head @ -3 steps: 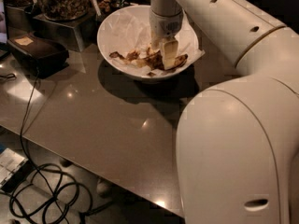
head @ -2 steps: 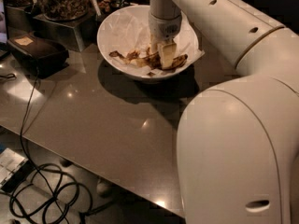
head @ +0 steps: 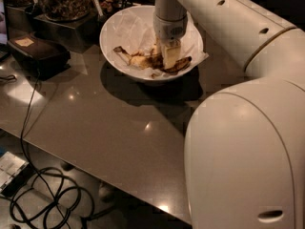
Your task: Pick banana from white bowl
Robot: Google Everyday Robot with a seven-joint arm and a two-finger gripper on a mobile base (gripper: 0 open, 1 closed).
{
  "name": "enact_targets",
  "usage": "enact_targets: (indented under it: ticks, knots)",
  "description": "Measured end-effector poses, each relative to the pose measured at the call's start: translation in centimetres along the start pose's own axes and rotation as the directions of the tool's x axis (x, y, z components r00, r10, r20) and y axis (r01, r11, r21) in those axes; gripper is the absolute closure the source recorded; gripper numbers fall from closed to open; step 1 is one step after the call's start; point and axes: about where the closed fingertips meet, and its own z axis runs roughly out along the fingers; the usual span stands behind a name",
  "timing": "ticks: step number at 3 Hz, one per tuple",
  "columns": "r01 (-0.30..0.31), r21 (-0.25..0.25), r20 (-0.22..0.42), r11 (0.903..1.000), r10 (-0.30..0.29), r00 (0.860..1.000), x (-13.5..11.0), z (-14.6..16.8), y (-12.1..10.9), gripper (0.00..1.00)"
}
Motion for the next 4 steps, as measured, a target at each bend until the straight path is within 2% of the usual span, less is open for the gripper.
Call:
enact_targets:
  ticks: [1,3,4]
  knots:
    - [-0.006,0.023,0.005,0.9997,0.006,1.0,0.0,0.0,-0.4,1.0]
    - [-0.096,0.072,0.003,0.9928,0.096,0.995,0.3,-4.0,0.9,1.0]
    - [-0.093,0.083,0.006,0.9922,0.093,0.996,0.1,-3.8,0.5,1.0]
